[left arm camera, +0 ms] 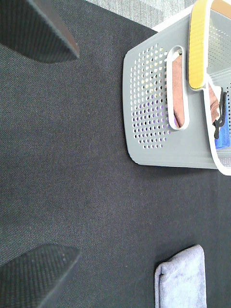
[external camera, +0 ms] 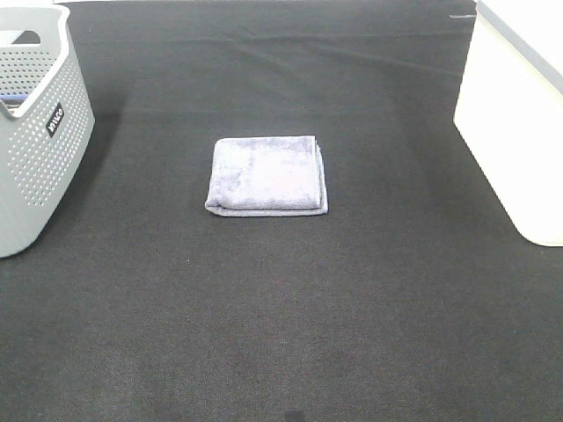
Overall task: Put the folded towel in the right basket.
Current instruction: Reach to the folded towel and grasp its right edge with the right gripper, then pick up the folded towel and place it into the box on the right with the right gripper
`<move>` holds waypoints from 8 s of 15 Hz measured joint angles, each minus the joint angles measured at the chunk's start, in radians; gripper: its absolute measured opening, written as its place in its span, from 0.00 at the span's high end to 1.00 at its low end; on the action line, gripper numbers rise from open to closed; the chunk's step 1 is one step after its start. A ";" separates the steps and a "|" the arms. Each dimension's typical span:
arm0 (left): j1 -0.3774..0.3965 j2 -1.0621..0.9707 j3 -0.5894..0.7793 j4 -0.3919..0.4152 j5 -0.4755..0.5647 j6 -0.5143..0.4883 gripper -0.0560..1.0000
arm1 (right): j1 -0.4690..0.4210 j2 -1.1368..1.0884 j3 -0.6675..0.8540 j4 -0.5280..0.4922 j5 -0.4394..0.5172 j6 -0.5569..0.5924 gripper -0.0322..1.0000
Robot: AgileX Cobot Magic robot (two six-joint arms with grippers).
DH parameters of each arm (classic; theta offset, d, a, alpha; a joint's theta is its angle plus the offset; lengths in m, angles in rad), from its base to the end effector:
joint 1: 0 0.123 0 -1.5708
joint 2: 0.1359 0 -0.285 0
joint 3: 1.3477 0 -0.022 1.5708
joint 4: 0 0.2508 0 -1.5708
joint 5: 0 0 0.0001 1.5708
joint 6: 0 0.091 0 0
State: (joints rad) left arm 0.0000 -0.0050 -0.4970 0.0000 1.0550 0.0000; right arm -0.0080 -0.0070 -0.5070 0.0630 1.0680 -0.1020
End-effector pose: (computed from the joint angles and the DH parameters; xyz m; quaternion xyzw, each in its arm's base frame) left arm -0.0050 0.0000 0.2769 0.0000 0.8512 0.0000 0.5248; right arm -0.0071 0.0051 0.2787 -0.0415 0.8500 0.0026 0.5251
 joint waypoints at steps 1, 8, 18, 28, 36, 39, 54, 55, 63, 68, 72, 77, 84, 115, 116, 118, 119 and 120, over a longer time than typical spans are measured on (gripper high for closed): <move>0.000 0.000 0.000 0.000 0.000 0.000 0.03 | 0.000 0.000 0.000 0.000 0.000 0.000 0.30; 0.000 0.000 0.000 0.000 0.000 0.000 0.03 | 0.000 0.000 0.000 0.000 0.000 0.000 0.30; 0.000 0.000 0.000 0.000 0.000 0.000 0.03 | 0.000 0.000 0.000 0.000 0.000 0.000 0.30; 0.000 0.000 0.000 0.000 0.000 0.000 0.03 | 0.000 0.000 0.000 0.000 0.000 0.000 0.30; 0.000 0.000 0.000 0.000 0.000 0.000 0.03 | 0.000 0.035 -0.025 0.008 -0.064 0.000 0.30; 0.000 0.000 0.000 0.000 0.000 0.000 0.03 | 0.000 0.256 -0.115 0.008 -0.192 -0.001 0.30; 0.000 0.000 0.000 0.000 0.000 0.000 0.03 | 0.000 1.528 -1.038 0.139 0.005 -0.017 0.30; 0.000 0.000 0.000 0.000 0.000 0.000 0.03 | 0.000 1.583 -1.094 0.157 0.031 -0.017 0.30; 0.000 0.000 0.000 0.000 0.000 0.000 0.03 | 0.252 1.836 -1.278 0.113 0.056 -0.008 0.30; 0.000 0.000 0.000 0.000 0.000 0.000 0.03 | 0.330 1.942 -1.287 0.172 0.056 -0.002 0.30; 0.000 0.000 0.000 0.000 0.000 0.000 0.03 | 0.334 2.087 -1.291 0.289 0.042 -0.003 0.30; 0.000 0.000 0.000 0.000 0.000 0.000 0.03 | 0.334 2.289 -1.492 0.410 0.131 -0.010 0.27; 0.000 0.000 0.000 0.000 0.000 0.000 0.03 | 0.328 2.616 -1.839 0.453 0.149 -0.017 0.26; 0.000 0.000 0.000 0.000 0.000 0.000 0.03 | 0.273 2.650 -1.854 0.684 0.148 -0.246 0.92; 0.000 0.000 0.000 0.000 0.000 0.000 0.03 | 0.273 2.598 -1.854 0.681 0.147 -0.261 0.92; 0.000 0.000 0.000 0.000 0.000 0.000 0.03 | 0.273 2.533 -1.854 0.651 0.147 -0.271 0.92; 0.000 0.000 0.000 0.000 0.000 0.000 0.03 | 0.273 2.499 -1.854 0.620 0.148 -0.271 0.92; 0.000 0.000 0.000 0.000 0.000 0.000 0.03 | 0.273 2.464 -1.854 0.588 0.148 -0.271 0.92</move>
State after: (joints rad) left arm 0.0000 -0.0050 -0.4970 0.0000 1.0550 0.0000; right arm 0.2650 2.4570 -2.3610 0.6510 1.2160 -0.3730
